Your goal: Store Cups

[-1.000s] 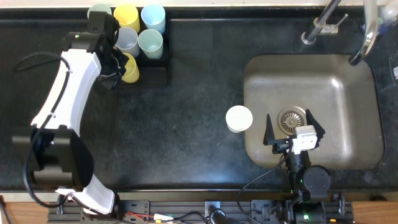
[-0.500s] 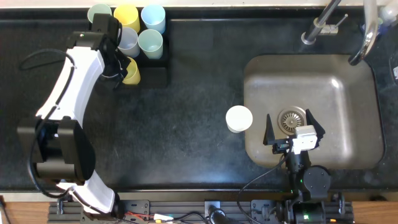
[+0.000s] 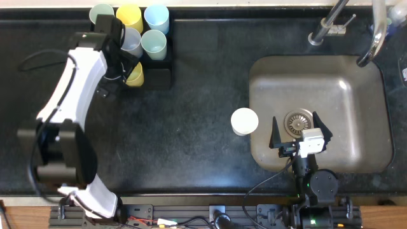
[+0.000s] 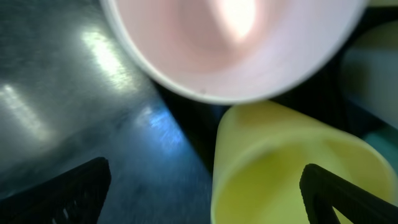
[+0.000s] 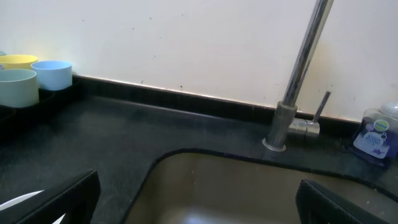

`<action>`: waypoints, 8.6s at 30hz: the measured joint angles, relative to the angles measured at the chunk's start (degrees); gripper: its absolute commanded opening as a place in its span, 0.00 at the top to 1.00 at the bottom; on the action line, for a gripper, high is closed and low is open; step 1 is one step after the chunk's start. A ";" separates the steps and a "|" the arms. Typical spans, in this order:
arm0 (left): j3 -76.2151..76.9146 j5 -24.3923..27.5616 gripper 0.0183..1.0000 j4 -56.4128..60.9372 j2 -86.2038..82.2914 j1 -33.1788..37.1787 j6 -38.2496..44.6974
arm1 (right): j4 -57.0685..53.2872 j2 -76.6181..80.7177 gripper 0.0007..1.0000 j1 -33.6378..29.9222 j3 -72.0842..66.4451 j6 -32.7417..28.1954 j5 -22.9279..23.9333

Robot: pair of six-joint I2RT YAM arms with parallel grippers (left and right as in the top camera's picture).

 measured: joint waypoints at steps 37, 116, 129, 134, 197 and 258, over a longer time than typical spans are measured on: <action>-85.15 14.69 0.00 52.46 -105.83 0.37 71.10 | 0.02 -0.04 0.00 0.00 0.00 0.00 -0.02; -87.78 14.43 0.00 58.55 -105.94 0.37 72.24 | -60.59 46.62 0.00 1.20 63.01 4.79 -4.17; -87.78 14.43 0.00 58.55 -105.96 0.37 72.24 | -74.75 73.81 0.00 6.43 74.77 1.07 -0.61; -87.78 14.45 0.00 58.55 -105.96 0.37 72.24 | -74.36 81.88 0.00 8.39 74.77 -2.67 1.66; -87.78 14.43 0.00 58.58 -105.96 0.37 72.24 | -80.67 111.67 0.96 32.85 138.46 -4.37 -3.54; -87.78 14.43 0.00 58.58 -105.96 0.37 72.24 | -73.70 144.26 0.96 35.65 147.47 -1.31 0.07</action>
